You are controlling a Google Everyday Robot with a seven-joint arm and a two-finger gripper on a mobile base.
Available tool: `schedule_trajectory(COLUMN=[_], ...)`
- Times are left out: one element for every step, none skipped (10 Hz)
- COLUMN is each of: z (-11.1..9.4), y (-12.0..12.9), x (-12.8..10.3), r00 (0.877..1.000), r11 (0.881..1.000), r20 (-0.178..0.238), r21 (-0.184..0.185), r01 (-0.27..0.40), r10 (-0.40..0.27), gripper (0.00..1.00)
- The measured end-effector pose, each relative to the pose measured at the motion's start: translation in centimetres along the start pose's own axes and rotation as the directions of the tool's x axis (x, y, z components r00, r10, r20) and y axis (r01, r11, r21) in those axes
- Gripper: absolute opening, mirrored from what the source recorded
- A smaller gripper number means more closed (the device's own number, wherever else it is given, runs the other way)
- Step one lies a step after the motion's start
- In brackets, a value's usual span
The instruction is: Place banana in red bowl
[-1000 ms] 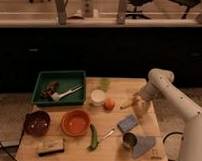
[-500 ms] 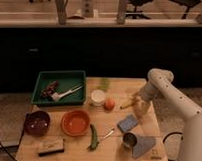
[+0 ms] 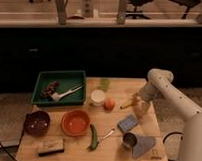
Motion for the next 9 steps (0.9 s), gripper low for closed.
schedule_trajectory(z=[0.01,0.03,0.03,0.04,0.04,0.03,0.04,0.08,0.14], y=[0.04,0.11,0.15,0.2,0.26,0.27,0.3,0.34,0.42], x=[0.01,0.04,0.04,0.06,0.12,0.11,0.12,0.12,0.15], r00=[1.0,1.0,1.0,1.0,1.0,1.0,1.0,1.0,1.0], r11=[1.0,1.0,1.0,1.0,1.0,1.0,1.0,1.0,1.0], r20=[0.0,-0.001,-0.001,-0.001,-0.002,-0.002,-0.002,-0.002,-0.004], r21=[-0.001,-0.004,-0.005,-0.006,-0.008,-0.008,-0.009,-0.011,-0.013], r01=[0.001,0.002,0.002,0.002,0.001,0.001,0.002,0.003,0.006], r10=[-0.001,-0.002,-0.002,-0.002,-0.001,-0.001,-0.002,-0.004,-0.006], gripper=[0.8,0.8,0.8,0.8,0.8,0.8,0.8,0.8,0.8])
